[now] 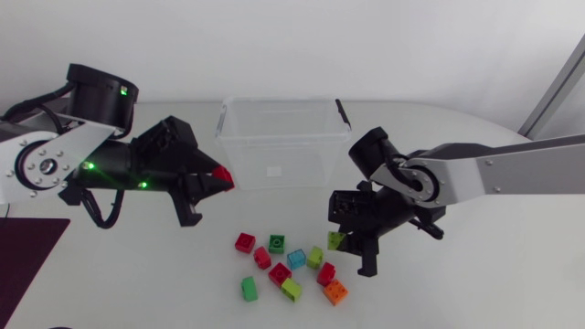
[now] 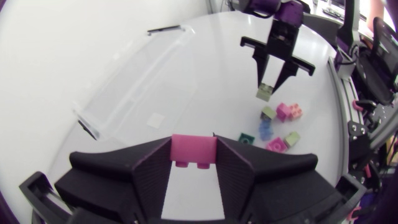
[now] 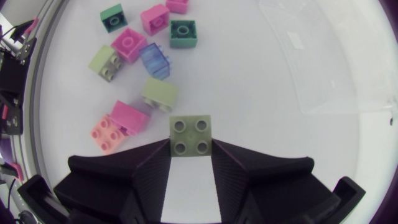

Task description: Pick up the duplo bricks and place them in the container

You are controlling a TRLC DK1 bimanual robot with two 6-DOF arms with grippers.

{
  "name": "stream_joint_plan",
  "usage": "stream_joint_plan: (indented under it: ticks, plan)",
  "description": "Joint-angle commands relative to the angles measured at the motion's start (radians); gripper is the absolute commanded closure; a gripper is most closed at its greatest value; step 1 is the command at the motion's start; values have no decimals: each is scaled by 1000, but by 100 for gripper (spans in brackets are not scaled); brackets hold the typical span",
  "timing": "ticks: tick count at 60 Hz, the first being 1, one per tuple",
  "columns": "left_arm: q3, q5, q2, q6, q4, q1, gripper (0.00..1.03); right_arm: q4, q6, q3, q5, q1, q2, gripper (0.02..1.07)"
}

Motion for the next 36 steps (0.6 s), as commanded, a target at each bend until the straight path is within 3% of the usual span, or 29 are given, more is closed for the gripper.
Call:
stream_joint_plan:
  ticks: [1,11,22,36]
  plan:
    - [48,16,41,-69,47,12,68,-28,9,37,12,-1,-48,81]
    - [112,16,143,-199,216,24,66,-77,37,97,25,7,-103,81]
    - [244,-15,262,-282,288,53,65,-84,65,149,25,6,-123,81]
    - [425,-61,446,-320,294,64,64,-70,123,249,21,1,-122,81]
